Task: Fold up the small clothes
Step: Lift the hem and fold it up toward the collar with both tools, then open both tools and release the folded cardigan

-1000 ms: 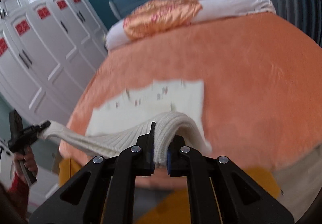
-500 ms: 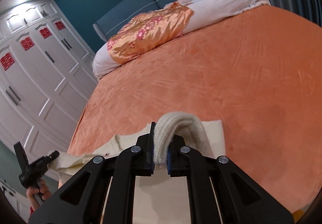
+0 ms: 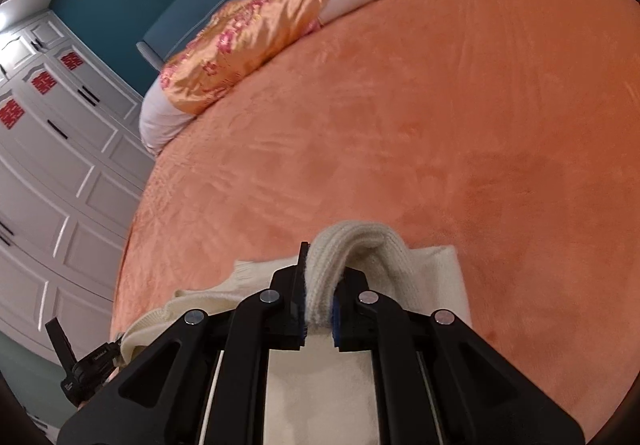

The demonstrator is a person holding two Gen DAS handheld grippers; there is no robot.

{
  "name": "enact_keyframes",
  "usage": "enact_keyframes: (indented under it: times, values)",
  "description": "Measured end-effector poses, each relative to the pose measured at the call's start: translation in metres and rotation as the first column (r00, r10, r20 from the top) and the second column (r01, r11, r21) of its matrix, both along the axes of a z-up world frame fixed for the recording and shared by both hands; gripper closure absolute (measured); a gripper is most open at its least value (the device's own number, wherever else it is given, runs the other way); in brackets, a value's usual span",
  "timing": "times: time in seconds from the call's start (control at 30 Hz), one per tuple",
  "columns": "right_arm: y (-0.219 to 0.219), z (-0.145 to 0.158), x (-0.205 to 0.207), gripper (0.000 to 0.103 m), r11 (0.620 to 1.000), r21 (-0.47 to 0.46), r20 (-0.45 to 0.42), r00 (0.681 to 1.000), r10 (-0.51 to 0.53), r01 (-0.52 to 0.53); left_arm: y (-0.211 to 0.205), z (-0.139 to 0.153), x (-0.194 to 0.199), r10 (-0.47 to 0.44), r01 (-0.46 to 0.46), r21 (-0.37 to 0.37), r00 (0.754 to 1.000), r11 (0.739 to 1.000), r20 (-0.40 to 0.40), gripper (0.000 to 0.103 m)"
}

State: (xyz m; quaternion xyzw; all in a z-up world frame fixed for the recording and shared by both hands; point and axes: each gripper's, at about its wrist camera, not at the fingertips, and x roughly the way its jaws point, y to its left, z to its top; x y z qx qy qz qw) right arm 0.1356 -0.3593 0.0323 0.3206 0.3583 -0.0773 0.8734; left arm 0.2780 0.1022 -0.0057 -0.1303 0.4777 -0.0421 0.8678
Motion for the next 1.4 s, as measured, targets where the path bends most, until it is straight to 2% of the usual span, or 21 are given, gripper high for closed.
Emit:
enact_keyframes:
  times: [0.13, 0.23, 0.4, 0.5, 0.63, 0.73, 0.77, 0.8, 0.83, 0.87, 0.9, 0.93, 0.97, 1.07, 1.13, 1.27, 1.33, 1.4]
  values:
    - [-0.002, -0.017, 0.016, 0.095, 1.0, -0.006, -0.038, 0.999, -0.004, 0.004, -0.002, -0.012, 0.006, 0.002, -0.002, 0.007, 1.0, 1.0, -0.005, 0.094]
    - [-0.004, -0.031, 0.023, 0.094, 1.0, -0.003, -0.059, 0.998, -0.007, 0.007, -0.004, -0.018, 0.007, 0.004, -0.004, 0.017, 1.0, 1.0, 0.006, 0.089]
    - [-0.002, -0.042, 0.028, 0.093, 0.999, -0.032, -0.042, 0.999, -0.003, 0.002, 0.001, -0.025, 0.006, 0.019, -0.018, -0.027, 0.999, 0.999, 0.04, 0.086]
    - [-0.001, -0.048, 0.025, 0.091, 0.999, -0.037, -0.009, 1.0, -0.002, 0.002, 0.004, -0.028, 0.002, 0.023, -0.018, -0.063, 0.997, 0.998, 0.075, 0.086]
    - [-0.008, -0.053, 0.018, 0.089, 1.0, 0.016, 0.06, 0.998, -0.001, 0.0, 0.016, -0.031, -0.004, 0.04, -0.022, -0.166, 0.993, 0.986, 0.109, 0.085]
    - [-0.01, -0.038, 0.007, 0.087, 1.0, 0.028, 0.1, 0.995, -0.001, -0.001, 0.029, -0.018, -0.015, 0.079, -0.053, -0.231, 0.991, 0.971, 0.105, 0.085]
    - [-0.006, -0.025, -0.001, 0.087, 1.0, 0.011, 0.132, 0.991, 0.004, -0.005, 0.034, -0.009, -0.022, 0.098, -0.068, -0.245, 0.989, 0.967, 0.112, 0.079]
    - [-0.001, -0.008, -0.016, 0.084, 1.0, -0.02, 0.19, 0.981, 0.027, -0.024, 0.042, 0.004, -0.035, 0.13, -0.092, -0.252, 0.982, 0.963, 0.139, 0.067]
    - [0.004, 0.005, -0.029, 0.074, 0.998, -0.046, 0.229, 0.972, 0.049, -0.039, 0.054, 0.021, -0.053, 0.155, -0.099, -0.266, 0.968, 0.959, 0.198, 0.059]
    - [0.009, 0.022, -0.05, 0.06, 0.995, -0.091, 0.27, 0.961, 0.055, -0.031, 0.063, 0.033, -0.066, 0.165, -0.096, -0.276, 0.957, 0.956, 0.24, 0.04]
    - [0.01, 0.031, -0.064, 0.029, 0.993, -0.12, 0.299, 0.953, 0.04, -0.005, 0.072, 0.044, -0.077, 0.173, -0.096, -0.276, 0.947, 0.956, 0.27, 0.033]
    - [0.009, 0.041, -0.081, 0.013, 0.99, -0.139, 0.335, 0.942, 0.023, 0.026, 0.082, 0.053, -0.087, 0.175, -0.098, -0.27, 0.944, 0.958, 0.28, 0.032]
    - [0.007, 0.047, -0.098, 0.013, 0.989, -0.145, 0.361, 0.932, 0.014, 0.042, 0.092, 0.058, -0.094, 0.168, -0.094, -0.266, 0.948, 0.959, 0.27, 0.032]
    - [0.0, 0.049, -0.126, 0.017, 0.989, -0.146, 0.265, 0.964, 0.016, 0.024, 0.108, 0.057, -0.111, 0.134, -0.089, -0.232, 0.973, 0.969, 0.188, 0.033]
    - [-0.001, 0.035, -0.145, 0.021, 0.99, -0.141, 0.169, 0.986, 0.012, 0.012, 0.11, 0.048, -0.124, 0.106, -0.076, -0.229, 0.987, 0.97, 0.121, 0.033]
    - [0.01, -0.004, -0.167, 0.023, 0.996, -0.087, 0.037, 0.999, 0.016, -0.013, 0.096, 0.02, -0.144, 0.06, -0.053, -0.242, 0.998, 0.969, 0.024, 0.033]
    - [0.015, -0.015, -0.165, 0.027, 0.998, -0.056, 0.003, 1.0, 0.024, -0.024, 0.085, 0.005, -0.144, 0.032, -0.038, -0.267, 0.999, 0.963, -0.023, 0.033]
    - [0.019, -0.023, -0.158, 0.031, 0.998, -0.043, -0.029, 0.999, 0.038, -0.039, 0.074, 0.001, -0.144, 0.049, -0.053, -0.213, 0.998, 0.976, -0.025, 0.033]
